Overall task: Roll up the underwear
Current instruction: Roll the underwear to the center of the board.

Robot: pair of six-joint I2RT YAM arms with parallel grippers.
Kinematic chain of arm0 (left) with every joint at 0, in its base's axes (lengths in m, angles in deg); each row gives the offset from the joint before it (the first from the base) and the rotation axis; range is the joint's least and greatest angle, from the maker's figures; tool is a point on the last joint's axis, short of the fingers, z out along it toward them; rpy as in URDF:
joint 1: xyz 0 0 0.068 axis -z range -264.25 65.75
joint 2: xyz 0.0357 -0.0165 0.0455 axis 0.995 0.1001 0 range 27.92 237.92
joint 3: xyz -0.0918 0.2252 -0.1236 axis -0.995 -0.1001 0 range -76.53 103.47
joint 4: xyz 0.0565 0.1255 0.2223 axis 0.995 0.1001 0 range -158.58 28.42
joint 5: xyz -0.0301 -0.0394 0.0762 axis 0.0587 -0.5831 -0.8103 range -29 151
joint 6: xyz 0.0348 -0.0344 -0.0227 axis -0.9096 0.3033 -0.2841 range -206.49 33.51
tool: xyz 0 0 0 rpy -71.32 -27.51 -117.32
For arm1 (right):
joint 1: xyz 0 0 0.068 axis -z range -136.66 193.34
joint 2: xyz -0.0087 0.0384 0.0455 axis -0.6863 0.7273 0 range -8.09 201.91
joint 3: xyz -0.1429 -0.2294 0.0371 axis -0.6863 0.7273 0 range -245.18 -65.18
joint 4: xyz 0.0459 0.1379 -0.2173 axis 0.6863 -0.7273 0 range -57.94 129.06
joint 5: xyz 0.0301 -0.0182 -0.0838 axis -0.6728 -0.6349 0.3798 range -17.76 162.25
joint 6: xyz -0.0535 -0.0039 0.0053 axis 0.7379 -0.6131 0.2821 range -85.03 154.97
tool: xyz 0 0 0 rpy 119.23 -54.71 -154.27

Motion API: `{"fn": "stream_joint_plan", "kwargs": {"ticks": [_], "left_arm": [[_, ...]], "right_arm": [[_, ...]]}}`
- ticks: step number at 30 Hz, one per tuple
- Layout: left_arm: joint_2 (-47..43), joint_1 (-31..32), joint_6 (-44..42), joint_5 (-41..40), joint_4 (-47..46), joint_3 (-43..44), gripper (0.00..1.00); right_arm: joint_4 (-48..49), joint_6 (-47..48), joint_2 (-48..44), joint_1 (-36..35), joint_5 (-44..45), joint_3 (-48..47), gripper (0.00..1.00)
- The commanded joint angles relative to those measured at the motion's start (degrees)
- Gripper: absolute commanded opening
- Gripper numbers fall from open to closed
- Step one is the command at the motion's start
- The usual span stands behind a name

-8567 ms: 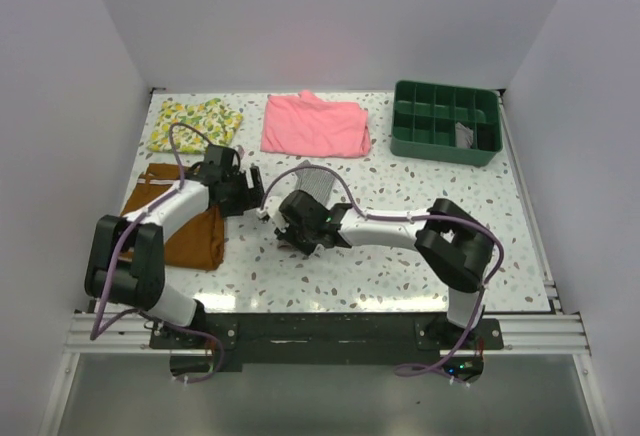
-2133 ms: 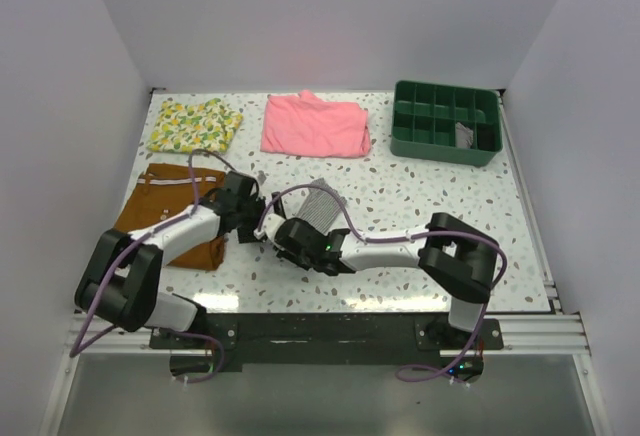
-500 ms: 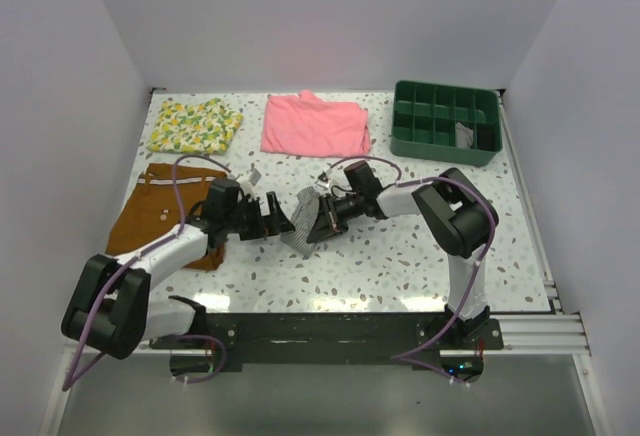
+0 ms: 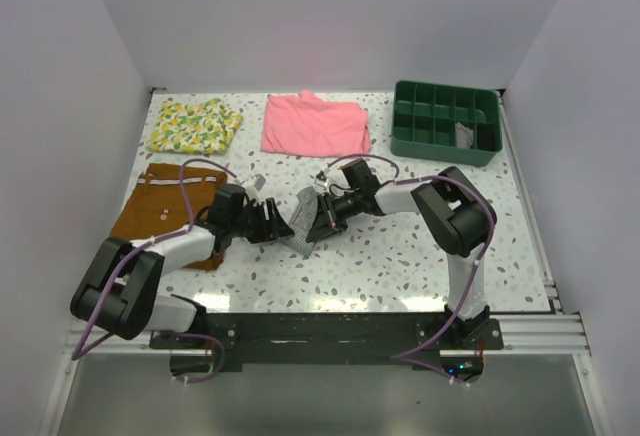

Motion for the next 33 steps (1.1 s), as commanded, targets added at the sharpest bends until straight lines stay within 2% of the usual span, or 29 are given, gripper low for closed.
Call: {"fn": "stream_joint_plan", "kwargs": {"ticks": [1,5,6,8,13,20,24,25,26,28,29,33], "left_arm": [[1.4,0.1,0.3,0.2,-5.2,-1.3,0.56],[3.0,0.1,0.5,0.4,-6.4,-0.9,0.46],[3.8,0.1,0.6,0.4,-6.3,-0.8,0.40],[4.9,0.1,0.7,0.2,-6.0,-0.1,0.34],[8.5,0.5,0.3,-0.8,-3.9,1.6,0.00],[9.7,2.4,-1.7,-4.0,1.3,4.9,0.00],[9.6,2.8,-2.3,-5.4,5.4,7.0,0.00],[9.6,2.8,-2.5,-5.7,5.9,7.4,0.00],[9.6,3.0,-2.6,-5.8,7.6,8.5,0.00],[9.7,3.0,-2.8,-6.1,10.1,9.6,0.00],[9.7,3.0,-2.7,-6.3,10.5,9.9,0.00],[10.1,3.0,-2.7,-6.8,13.1,11.7,0.00]], "right_arm": [[-1.9,1.9,0.5,-0.3,1.4,-1.6,0.09],[-2.2,2.1,0.6,-0.3,1.5,-1.6,0.09],[-2.3,2.3,0.5,-0.3,1.6,-1.7,0.10],[-2.7,2.7,0.1,-0.3,1.8,-1.8,0.13],[-4.3,3.9,-2.2,-0.4,4.8,-1.9,0.23],[-8.2,7.7,-10.0,-1.3,13.6,-0.9,0.37],[-12.0,11.1,-19.1,-2.2,25.1,-0.6,0.43],[-14.4,13.5,-20.5,-3.1,27.5,-0.9,0.46],[-18.3,17.5,-23.3,-5.8,33.7,-2.5,0.47],[-20.8,20.3,-24.2,-8.2,38.1,-4.4,0.47],[-22.8,22.6,-24.4,-10.8,42.9,-5.0,0.47],[-23.1,25.0,-23.5,-15.6,52.8,-4.9,0.47]]}}
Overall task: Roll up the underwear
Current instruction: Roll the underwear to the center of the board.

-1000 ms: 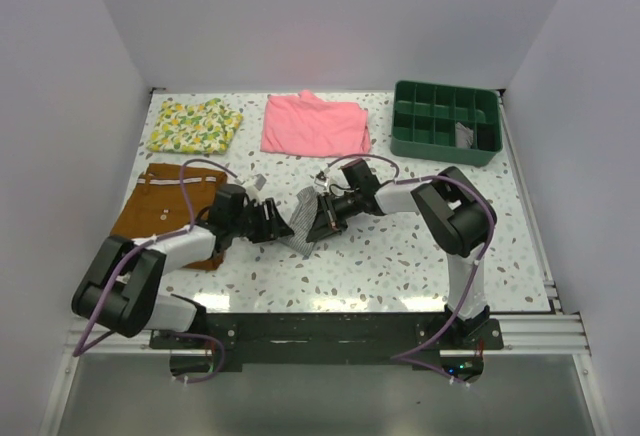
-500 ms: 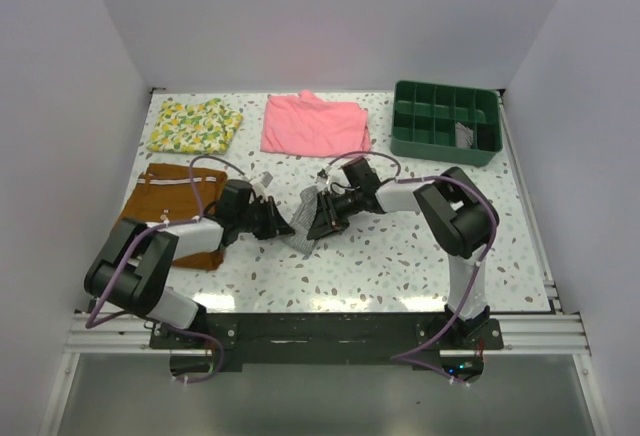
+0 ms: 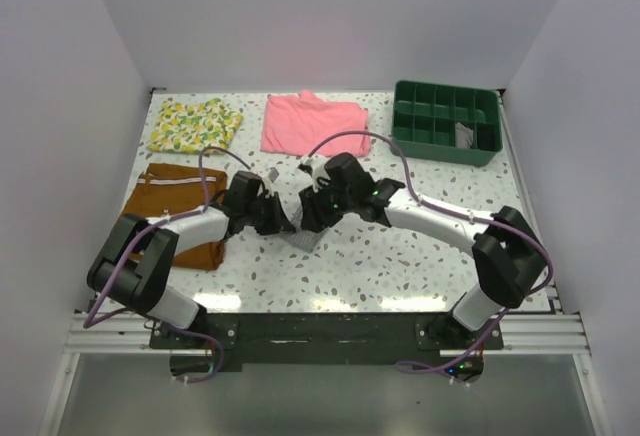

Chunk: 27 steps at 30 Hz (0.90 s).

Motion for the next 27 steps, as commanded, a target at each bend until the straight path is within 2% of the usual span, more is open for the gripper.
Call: {"fn": "stream_joint_plan", "kwargs": {"ticks": [1,10,15,27], "left_arm": [[1.4,0.0,-2.3,-4.5,6.8,2.2,0.00],[1.5,0.0,-2.1,-4.1,7.5,2.3,0.00],[1.7,0.0,-2.0,-3.8,7.5,2.3,0.00],[1.7,0.0,-1.6,-3.3,7.0,2.1,0.00]], "right_arm": [[-4.8,6.6,0.7,-5.1,16.4,-0.9,0.47],[-2.1,6.7,4.3,-9.7,23.4,-0.7,0.47],[-1.7,7.3,5.5,-10.3,22.8,-1.1,0.52],[-1.7,8.3,8.7,-11.3,19.0,-3.2,0.52]]}}
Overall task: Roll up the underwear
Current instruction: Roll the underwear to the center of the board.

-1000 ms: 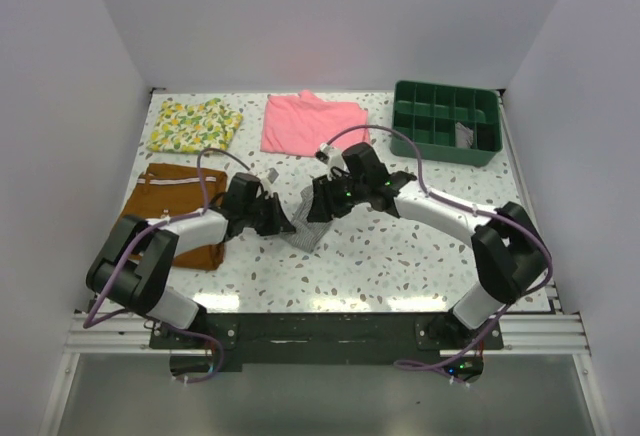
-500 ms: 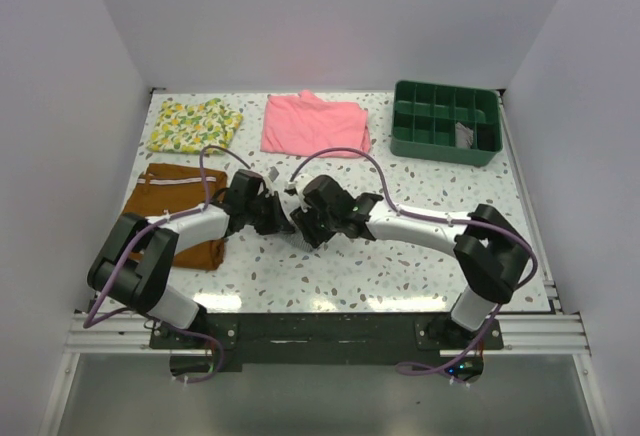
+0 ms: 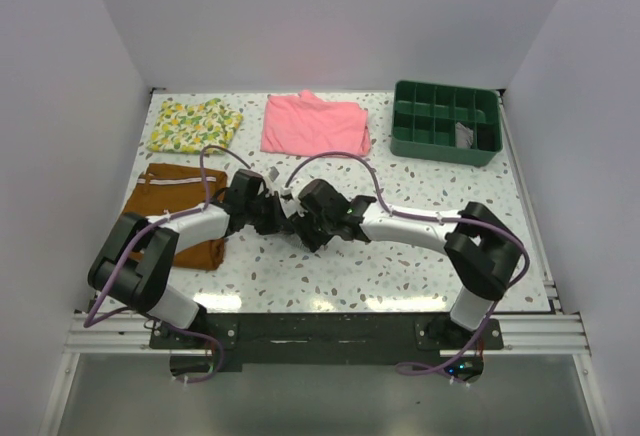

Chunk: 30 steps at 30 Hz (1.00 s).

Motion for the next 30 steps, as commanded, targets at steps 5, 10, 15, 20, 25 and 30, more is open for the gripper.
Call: {"fn": "stream_joint_plan", "kwargs": {"ticks": [5,10,15,20,25,30], "left_arm": [[1.2,-0.1,-1.7,-2.4,3.5,0.3,0.00],[1.4,-0.1,-1.8,-2.2,3.5,0.4,0.00],[1.5,-0.1,-1.8,-2.3,3.4,0.2,0.00],[1.5,-0.1,-1.6,-2.3,3.5,0.1,0.00],[1.4,-0.1,-1.6,-2.3,3.5,0.2,0.00],[1.2,-0.1,-1.6,-2.3,3.5,0.1,0.00]], "right_arm": [[1.9,1.4,4.4,-1.1,-1.2,-3.9,0.53],[2.2,1.7,5.6,-1.2,0.0,-4.7,0.52],[2.7,1.3,5.0,-1.3,1.3,-4.1,0.52],[4.5,0.8,3.8,-1.2,1.6,-2.6,0.52],[6.5,-0.4,3.7,-1.2,0.7,-2.4,0.52],[7.9,-1.5,4.2,-1.2,0.0,-1.8,0.49]]}}
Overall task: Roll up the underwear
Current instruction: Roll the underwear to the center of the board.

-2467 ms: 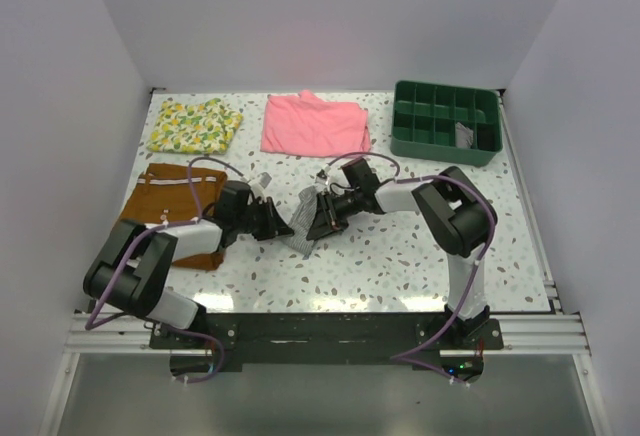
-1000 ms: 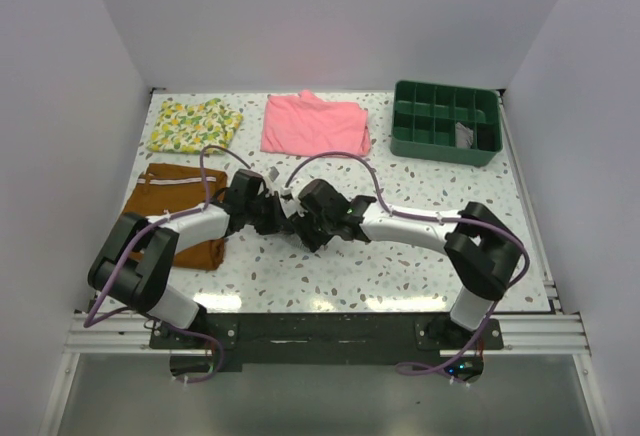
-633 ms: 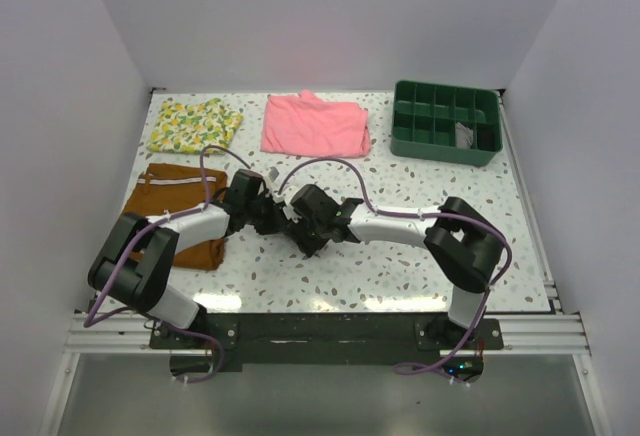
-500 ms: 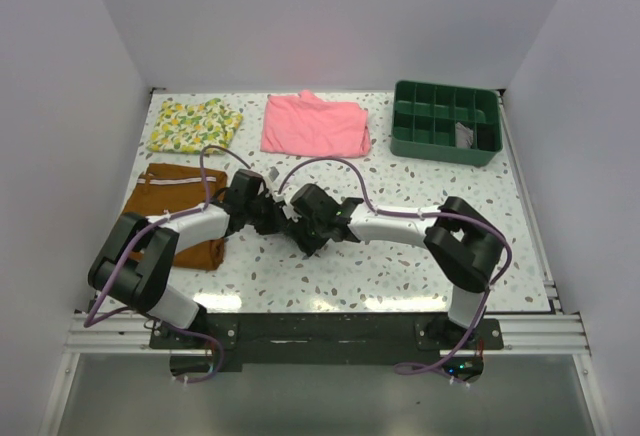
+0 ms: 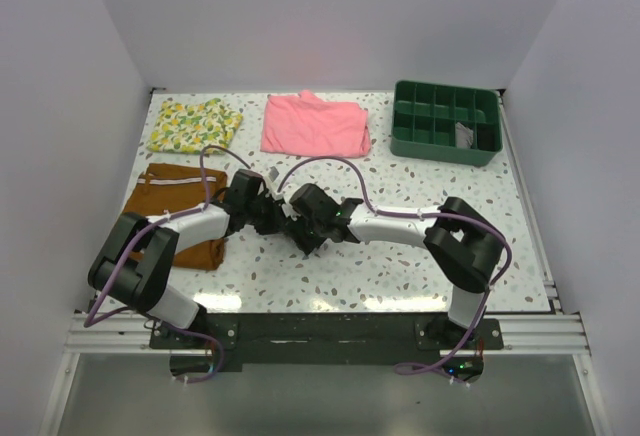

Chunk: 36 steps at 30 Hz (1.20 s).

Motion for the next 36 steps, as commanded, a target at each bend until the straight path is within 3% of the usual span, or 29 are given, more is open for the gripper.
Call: {"fn": "stream_joint_plan", "kwargs": {"ticks": [1,3,7,13,14,17,21,24,30,36], "left_arm": [[1.0,-0.1,-1.6,-2.3,3.5,0.1,0.00],[1.0,-0.1,-1.5,-2.3,3.4,-0.2,0.00],[0.9,-0.1,-1.2,-2.3,3.2,-0.3,0.00],[0.2,-0.1,-1.4,-2.7,3.8,-0.1,0.00],[-0.1,-0.1,-1.5,-2.9,4.2,0.1,0.01],[-1.8,-0.1,-1.7,-4.4,5.4,0.8,0.20],[-6.7,-0.7,-1.8,-7.1,6.6,1.2,0.58],[-10.1,-1.9,-1.8,-8.1,7.6,1.3,0.71],[-14.4,-2.9,-2.4,-7.8,7.3,-0.1,0.75],[-14.2,-2.9,-2.5,-4.3,3.3,-3.5,0.76]], "right_arm": [[5.5,-1.5,-1.8,-0.2,-0.4,0.3,0.47],[6.0,-2.0,-1.8,-0.2,-1.1,1.0,0.42],[6.5,-2.7,-2.3,-0.2,-1.5,2.4,0.21],[8.5,-5.0,-3.6,0.7,-5.4,5.5,0.04],[9.4,-6.1,-3.7,1.2,-6.5,6.1,0.03],[12.9,-8.9,-4.3,4.3,-12.8,9.0,0.02],[18.5,-12.6,-3.8,8.8,-22.6,12.1,0.02],[21.2,-14.5,-2.1,11.5,-30.2,12.3,0.02],[30.1,-21.9,3.8,15.9,-46.3,11.7,0.04],[36.3,-29.6,8.7,18.1,-53.4,11.0,0.04]]}}
